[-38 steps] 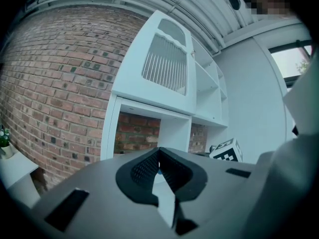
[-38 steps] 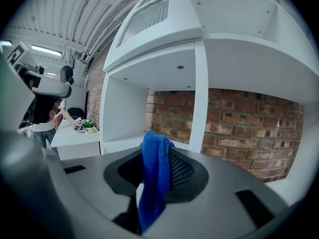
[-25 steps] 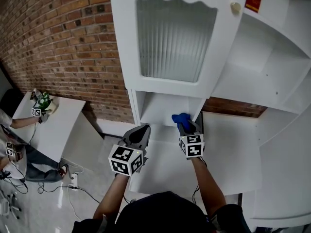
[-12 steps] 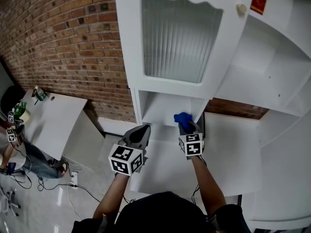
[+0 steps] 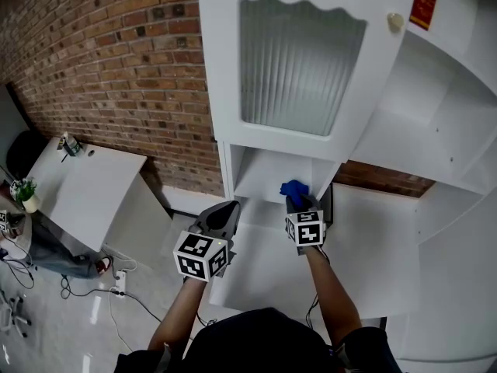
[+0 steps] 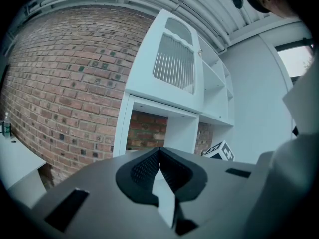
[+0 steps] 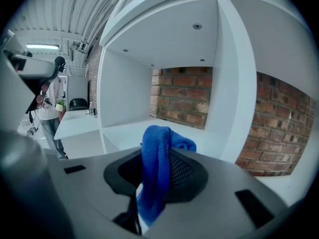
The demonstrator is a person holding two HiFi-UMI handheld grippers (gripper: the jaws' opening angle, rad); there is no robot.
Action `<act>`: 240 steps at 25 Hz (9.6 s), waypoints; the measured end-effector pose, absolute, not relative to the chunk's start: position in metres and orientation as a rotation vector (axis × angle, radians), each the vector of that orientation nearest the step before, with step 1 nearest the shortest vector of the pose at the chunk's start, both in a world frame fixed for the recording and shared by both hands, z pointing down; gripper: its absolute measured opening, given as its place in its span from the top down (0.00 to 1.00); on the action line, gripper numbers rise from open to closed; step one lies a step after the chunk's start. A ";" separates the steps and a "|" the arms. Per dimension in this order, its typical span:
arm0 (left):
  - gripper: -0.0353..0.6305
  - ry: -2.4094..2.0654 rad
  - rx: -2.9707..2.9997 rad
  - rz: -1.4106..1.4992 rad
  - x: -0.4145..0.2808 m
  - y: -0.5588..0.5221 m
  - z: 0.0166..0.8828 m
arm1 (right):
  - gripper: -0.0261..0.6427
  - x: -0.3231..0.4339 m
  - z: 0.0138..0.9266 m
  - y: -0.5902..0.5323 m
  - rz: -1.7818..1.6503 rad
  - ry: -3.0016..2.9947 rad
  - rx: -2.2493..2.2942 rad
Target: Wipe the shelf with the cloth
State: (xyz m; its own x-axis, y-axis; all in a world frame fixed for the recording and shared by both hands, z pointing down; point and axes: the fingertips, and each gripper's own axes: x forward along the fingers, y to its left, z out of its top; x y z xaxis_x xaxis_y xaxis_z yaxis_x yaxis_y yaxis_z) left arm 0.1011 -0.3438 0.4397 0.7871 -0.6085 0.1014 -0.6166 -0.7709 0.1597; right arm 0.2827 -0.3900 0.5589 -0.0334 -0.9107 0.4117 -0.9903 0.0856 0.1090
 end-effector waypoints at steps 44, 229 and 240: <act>0.92 -1.312 2.594 0.023 -0.006 -0.346 0.447 | 0.81 0.163 0.563 -0.465 0.372 -2.081 1.533; 0.92 -1.467 2.533 0.001 -0.065 -0.330 0.437 | 0.81 0.155 0.567 -0.515 0.254 -1.852 1.517; 0.92 -1.468 2.527 -0.016 -0.066 -0.323 0.438 | 0.81 0.151 0.566 -0.509 0.253 -1.878 1.519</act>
